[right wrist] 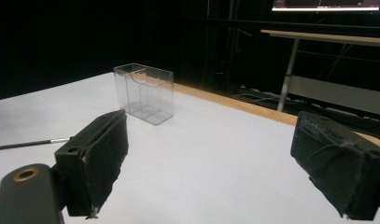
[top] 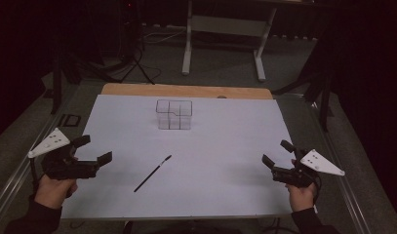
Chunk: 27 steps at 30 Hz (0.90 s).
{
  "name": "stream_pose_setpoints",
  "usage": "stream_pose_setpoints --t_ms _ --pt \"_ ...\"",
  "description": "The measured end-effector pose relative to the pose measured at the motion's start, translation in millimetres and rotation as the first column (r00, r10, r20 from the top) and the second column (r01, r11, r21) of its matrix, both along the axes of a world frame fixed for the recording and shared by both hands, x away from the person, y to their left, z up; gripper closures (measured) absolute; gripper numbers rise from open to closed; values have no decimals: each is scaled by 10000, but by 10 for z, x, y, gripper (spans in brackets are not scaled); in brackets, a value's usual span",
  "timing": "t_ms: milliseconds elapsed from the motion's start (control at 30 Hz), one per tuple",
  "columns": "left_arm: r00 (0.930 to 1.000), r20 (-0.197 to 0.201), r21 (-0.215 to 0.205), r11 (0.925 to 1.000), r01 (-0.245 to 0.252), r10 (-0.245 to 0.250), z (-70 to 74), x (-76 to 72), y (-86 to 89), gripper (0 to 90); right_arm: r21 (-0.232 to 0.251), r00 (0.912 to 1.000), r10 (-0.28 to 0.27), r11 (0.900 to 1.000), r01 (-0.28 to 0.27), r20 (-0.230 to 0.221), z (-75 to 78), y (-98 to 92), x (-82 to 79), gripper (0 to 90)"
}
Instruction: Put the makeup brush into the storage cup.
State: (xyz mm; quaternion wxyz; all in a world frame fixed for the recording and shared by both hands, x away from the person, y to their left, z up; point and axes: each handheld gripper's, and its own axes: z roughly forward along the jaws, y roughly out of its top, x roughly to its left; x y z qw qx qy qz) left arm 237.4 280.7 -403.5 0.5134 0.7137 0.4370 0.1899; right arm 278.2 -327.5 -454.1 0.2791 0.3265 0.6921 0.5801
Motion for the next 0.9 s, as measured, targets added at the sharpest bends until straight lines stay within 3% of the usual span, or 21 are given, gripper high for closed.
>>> stream_pose_setpoints --t_ms 200,267,467,633,733,900 --pt "9997 -148 532 9984 208 -200 49 40 -113 1 -48 10000 1 10000 -1 19 3 7 -1 106" --pt "9994 -246 934 9953 258 -236 82 61 -172 1 -75 10000 -13 10000 13 11 2 9 1 106" --pt "9989 -438 1120 9935 217 -169 124 105 -228 1 -161 10000 13 9999 -14 -64 -3 23 6 107" --pt "9956 -841 1283 9904 511 -405 141 143 -286 1 -124 10000 34 9999 -34 -56 -1 20 6 107" --pt "9917 -1178 1576 9851 690 -506 137 174 -350 1 -137 10000 39 9999 -40 -59 -1 20 5 107" --pt "9877 -1406 1765 9800 924 -678 151 205 -411 1 -142 10000 54 9999 -54 -57 -1 25 6 107"
